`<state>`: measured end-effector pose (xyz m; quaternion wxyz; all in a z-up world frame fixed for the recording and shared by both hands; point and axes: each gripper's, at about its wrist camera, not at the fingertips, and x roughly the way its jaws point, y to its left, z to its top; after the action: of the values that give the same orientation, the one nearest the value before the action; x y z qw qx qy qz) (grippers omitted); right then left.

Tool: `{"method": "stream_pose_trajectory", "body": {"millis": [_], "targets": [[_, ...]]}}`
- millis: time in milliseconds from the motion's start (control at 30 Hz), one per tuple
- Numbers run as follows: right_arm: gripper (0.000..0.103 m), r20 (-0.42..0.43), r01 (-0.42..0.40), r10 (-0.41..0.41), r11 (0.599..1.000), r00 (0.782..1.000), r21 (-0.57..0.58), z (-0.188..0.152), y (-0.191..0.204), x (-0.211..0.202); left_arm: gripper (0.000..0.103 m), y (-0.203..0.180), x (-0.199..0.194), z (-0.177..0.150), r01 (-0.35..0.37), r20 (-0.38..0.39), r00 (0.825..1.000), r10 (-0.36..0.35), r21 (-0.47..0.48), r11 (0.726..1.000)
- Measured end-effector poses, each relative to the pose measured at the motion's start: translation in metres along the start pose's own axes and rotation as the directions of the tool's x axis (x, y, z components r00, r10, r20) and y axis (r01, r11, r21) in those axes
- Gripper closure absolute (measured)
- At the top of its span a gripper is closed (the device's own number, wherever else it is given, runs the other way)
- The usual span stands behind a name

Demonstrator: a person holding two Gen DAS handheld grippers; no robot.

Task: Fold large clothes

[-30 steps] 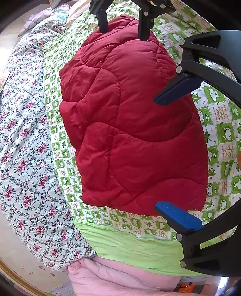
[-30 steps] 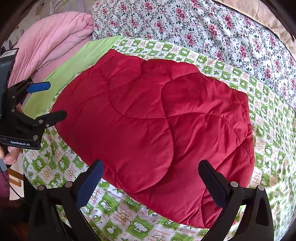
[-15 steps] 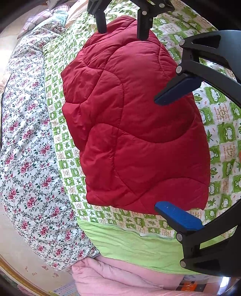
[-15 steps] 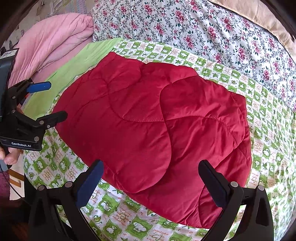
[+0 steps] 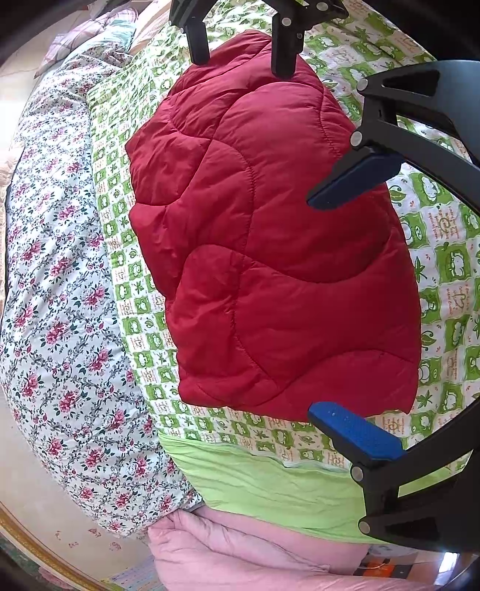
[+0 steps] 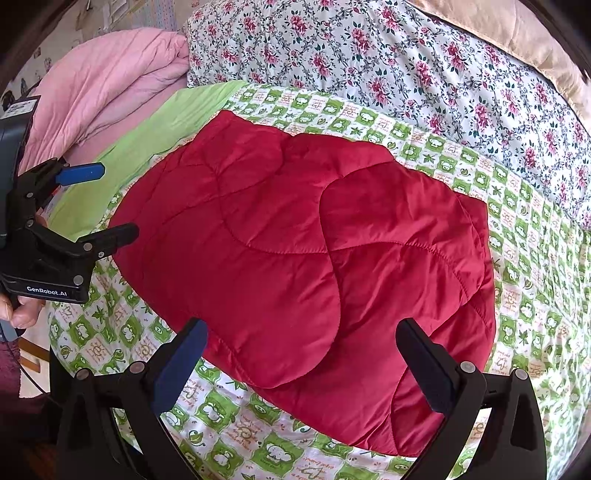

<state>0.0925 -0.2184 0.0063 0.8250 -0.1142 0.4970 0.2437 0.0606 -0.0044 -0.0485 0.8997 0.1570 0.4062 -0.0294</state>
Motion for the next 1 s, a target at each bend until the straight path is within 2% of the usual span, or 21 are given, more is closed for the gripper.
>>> {"method": "stream_pose_trajectory", "body": {"millis": [1000], "targets": [[0.0, 0.017, -0.002, 0.002, 1.0, 1.0, -0.002, 0.0093, -0.0036, -0.0043, 0.0, 0.0013, 0.0014, 0.0039, -0.025, 0.009, 1.0, 0.025, -0.008, 1.0]]}}
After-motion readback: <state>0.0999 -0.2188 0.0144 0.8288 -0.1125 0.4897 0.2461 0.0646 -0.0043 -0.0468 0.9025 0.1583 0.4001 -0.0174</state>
